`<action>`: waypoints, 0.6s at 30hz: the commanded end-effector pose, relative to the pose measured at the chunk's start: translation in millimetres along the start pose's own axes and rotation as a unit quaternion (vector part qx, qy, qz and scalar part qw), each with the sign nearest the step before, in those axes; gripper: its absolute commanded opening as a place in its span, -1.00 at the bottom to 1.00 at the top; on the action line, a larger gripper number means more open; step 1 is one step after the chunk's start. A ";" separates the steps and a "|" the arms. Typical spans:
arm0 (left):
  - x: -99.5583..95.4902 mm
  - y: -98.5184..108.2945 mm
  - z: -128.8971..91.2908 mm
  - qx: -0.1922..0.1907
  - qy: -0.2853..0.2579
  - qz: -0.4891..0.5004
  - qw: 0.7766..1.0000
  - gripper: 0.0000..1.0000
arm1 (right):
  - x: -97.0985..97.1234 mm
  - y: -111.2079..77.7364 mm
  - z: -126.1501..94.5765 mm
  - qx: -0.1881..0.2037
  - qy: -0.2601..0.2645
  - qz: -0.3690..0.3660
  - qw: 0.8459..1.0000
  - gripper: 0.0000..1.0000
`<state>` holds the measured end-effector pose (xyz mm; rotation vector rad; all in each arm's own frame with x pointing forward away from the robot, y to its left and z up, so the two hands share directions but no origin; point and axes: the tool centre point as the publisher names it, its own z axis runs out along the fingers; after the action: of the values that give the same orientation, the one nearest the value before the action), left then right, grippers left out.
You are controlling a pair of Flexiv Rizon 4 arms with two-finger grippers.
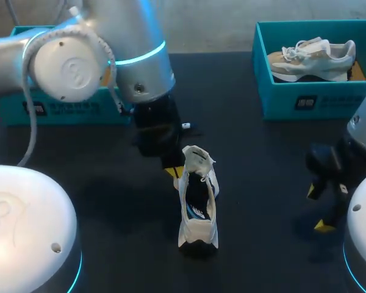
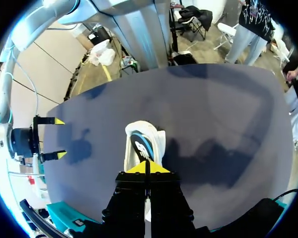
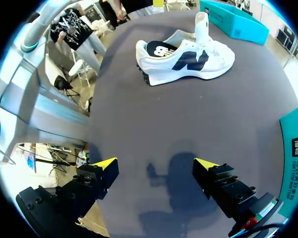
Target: Take the shoe out of the shoebox, open the shoe tongue, remove and reinsert the insole, then place the shoe into the shoebox
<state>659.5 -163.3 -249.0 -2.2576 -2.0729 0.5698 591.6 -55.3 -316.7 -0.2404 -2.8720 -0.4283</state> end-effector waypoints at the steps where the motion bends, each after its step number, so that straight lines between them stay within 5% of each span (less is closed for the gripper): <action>1: -4.6 3.2 0.9 0.002 0.040 0.000 0.999 -1.00 | 1.4 -0.8 0.4 0.000 -0.002 0.000 1.000 1.00; 18: -14.0 2.0 39.0 0.018 0.156 0.092 0.983 -1.00 | 1.4 -0.8 0.4 0.000 -0.002 0.000 1.000 1.00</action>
<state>645.5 -173.8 -281.7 -2.3919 -1.7615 0.3604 591.3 -55.8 -316.2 -0.2399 -2.8717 -0.4299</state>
